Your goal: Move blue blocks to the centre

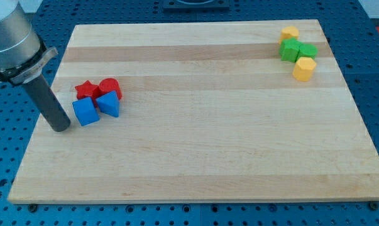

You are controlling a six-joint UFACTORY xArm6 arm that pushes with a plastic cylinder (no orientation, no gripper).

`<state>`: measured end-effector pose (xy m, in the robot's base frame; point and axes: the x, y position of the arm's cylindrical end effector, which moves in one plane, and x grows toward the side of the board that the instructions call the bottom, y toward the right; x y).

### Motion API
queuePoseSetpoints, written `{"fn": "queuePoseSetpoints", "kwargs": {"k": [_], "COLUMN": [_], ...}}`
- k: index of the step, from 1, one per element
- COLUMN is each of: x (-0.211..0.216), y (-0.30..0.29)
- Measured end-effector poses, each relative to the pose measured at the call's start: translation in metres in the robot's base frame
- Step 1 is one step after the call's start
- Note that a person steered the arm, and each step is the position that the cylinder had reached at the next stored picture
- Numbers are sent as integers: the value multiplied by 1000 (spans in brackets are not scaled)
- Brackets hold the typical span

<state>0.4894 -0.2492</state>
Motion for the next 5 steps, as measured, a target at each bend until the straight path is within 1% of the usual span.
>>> {"fn": "queuePoseSetpoints", "kwargs": {"k": [1, 2, 3, 4, 5], "x": [-1, -12, -77, -102, -102], "y": [0, 5, 135, 209, 207]}}
